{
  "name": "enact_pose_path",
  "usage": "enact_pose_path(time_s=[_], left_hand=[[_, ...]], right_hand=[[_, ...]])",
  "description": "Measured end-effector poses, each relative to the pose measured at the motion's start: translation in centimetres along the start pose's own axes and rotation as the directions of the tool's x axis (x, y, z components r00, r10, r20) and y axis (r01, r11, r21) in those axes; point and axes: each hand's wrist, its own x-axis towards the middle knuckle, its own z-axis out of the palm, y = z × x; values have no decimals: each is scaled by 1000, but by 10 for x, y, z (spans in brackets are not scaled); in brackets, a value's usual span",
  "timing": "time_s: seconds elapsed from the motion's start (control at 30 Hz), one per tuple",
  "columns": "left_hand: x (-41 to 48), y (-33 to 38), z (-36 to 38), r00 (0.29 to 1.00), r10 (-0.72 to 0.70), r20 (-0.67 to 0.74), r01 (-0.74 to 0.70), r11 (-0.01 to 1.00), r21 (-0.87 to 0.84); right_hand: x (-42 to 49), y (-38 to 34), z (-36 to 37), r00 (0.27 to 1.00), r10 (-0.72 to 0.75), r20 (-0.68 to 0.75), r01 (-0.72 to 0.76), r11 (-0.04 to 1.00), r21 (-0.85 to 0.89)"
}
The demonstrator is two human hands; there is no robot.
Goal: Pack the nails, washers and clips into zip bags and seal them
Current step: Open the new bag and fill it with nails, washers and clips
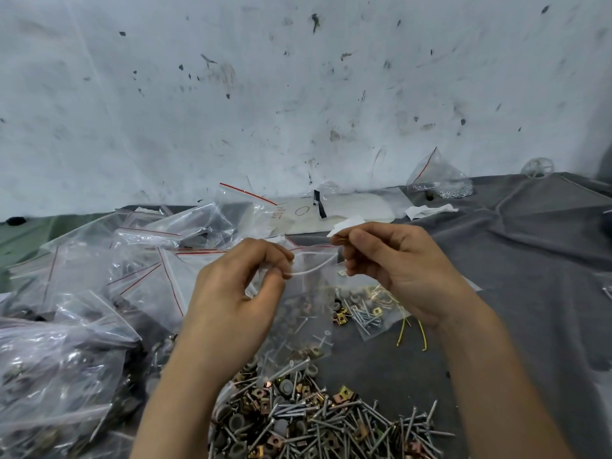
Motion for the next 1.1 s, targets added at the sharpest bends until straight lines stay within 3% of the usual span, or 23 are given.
enact_pose_path(time_s=[0.13, 0.33, 0.47, 0.63, 0.73, 0.87, 1.0, 1.1], left_hand=[[-1, 3, 0, 999, 16, 34, -16, 1000, -18], [-1, 5, 0, 997, 49, 62, -48, 999, -26], [-1, 7, -1, 994, 70, 84, -68, 997, -34], [-1, 6, -1, 993, 81, 91, -77, 996, -44], [0, 5, -1, 995, 75, 66, -70, 994, -79], [1, 2, 0, 999, 51, 10, -49, 993, -110], [1, 0, 0, 999, 47, -14, -49, 991, -121], [1, -1, 1, 998, 53, -31, -56, 993, -106]], right_hand=[[0, -1, 1, 1000, 2, -19, -3, 1000, -18], [-4, -10, 7, 995, -54, -86, 32, 969, -244], [-7, -16, 13, 990, -97, -100, 39, 882, -470], [-7, -16, 16, 985, -141, -99, 52, 790, -611], [-7, -18, 16, 979, -169, -117, 69, 808, -586], [-4, -13, 10, 945, -210, -251, 71, 879, -471], [4, 9, -3, 965, -6, -261, -145, 818, -557], [8, 36, -7, 953, 256, -163, -288, 601, -745]])
